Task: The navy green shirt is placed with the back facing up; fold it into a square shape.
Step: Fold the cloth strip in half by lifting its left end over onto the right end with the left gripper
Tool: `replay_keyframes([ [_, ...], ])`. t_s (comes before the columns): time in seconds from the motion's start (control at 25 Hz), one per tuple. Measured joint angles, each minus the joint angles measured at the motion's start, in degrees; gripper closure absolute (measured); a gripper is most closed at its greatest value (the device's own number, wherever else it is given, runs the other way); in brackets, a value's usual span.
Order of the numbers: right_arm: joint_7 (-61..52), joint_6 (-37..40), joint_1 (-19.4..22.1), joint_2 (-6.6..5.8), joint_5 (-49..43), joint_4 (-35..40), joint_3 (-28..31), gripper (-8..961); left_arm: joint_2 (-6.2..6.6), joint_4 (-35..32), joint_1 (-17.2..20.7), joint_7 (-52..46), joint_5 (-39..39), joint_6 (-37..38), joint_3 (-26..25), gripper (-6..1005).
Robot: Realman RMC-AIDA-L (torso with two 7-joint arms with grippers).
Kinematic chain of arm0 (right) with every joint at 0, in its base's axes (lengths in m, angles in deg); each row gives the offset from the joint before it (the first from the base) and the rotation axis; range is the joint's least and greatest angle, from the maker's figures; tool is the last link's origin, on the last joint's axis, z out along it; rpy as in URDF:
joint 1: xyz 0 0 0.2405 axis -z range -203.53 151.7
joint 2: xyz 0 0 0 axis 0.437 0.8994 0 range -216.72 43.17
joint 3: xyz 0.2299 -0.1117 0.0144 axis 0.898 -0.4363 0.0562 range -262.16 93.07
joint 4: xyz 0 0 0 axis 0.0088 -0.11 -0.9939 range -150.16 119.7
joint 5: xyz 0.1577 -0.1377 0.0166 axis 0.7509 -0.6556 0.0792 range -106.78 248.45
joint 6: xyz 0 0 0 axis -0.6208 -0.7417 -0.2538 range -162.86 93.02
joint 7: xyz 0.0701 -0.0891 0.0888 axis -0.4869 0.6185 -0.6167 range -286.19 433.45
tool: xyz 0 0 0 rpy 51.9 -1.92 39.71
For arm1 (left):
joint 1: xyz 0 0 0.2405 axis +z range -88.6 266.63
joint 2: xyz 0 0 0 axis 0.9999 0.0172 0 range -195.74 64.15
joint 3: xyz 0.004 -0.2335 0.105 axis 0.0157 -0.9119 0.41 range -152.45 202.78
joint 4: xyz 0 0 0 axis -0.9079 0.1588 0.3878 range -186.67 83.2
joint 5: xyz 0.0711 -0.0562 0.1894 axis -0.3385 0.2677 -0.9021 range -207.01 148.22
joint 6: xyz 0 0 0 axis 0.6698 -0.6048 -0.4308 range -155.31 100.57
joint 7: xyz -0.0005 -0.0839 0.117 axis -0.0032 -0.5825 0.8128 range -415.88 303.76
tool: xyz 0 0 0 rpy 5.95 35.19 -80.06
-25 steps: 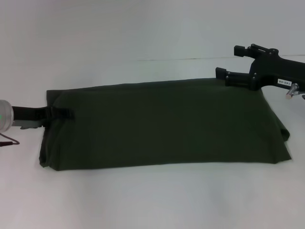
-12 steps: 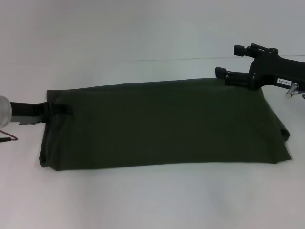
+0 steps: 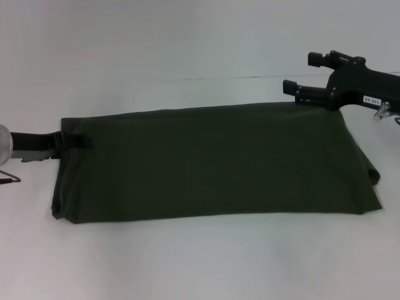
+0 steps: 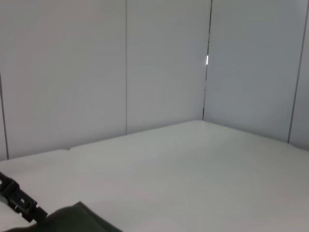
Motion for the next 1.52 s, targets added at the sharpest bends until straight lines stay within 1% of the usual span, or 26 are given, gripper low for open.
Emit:
replay_keyframes([
  [0.2,0.2,0.73,-0.08,0.03,2.13,0.29,-0.28,34,0.31,-0.04,-0.54,-0.55,0.02,0.3,0.0,139],
  [0.52,-1.27,1.0,-0.09,0.05,5.91,-0.08,-0.15,35,1.21,-0.58,-0.9,-2.96,-0.02,0.93,-0.07,140],
  [0.76,-3.86,0.82,-0.53,0.03,5.84,0.34,-0.53,35,1.55,-0.11,-0.68,-3.92,-0.1,1.82,-0.37,140],
  [0.84,-4.72,0.82,-0.52,-0.17,5.69,0.39,-0.94,35,1.63,-0.02,-0.76,-4.5,-0.32,2.03,-0.37,140],
  [0.96,-6.24,1.15,-0.15,-0.81,5.6,0.42,-2.82,35,1.7,0.06,-0.93,-5.91,-1.52,2.27,-0.38,140],
  [1.04,-7.59,1.45,0.04,-1.49,5.47,0.44,-5.27,35,1.71,0.11,-1.03,-6.84,-2.26,2.35,-0.37,140],
  [1.16,-10.58,3.69,0.12,-3.07,4.28,0.55,-9.21,36,1.72,0.18,-1.07,-7.41,-2.52,2.61,-0.35,139],
  [1.28,-13.72,9.09,-0.25,-5.26,1.66,0.59,-10.79,36,1.85,0.18,-1.07,-7.85,-2.56,3.46,-0.39,139],
  [1.32,-14.33,10.32,-0.33,-5.75,1.06,0.61,-10.87,36,1.9,0.18,-1.08,-7.92,-2.58,3.59,-0.41,139],
  [1.44,-14.88,12.96,-0.18,-6.55,0.51,0.79,-10.68,36,1.92,0.18,-1.21,-8.03,-2.8,3.6,-0.38,139],
  [1.52,-14.89,13.6,0.1,-6.67,0.51,1.28,-10.44,36,1.84,0.2,-1.08,-7.97,-3.0,3.06,-0.37,140],
])
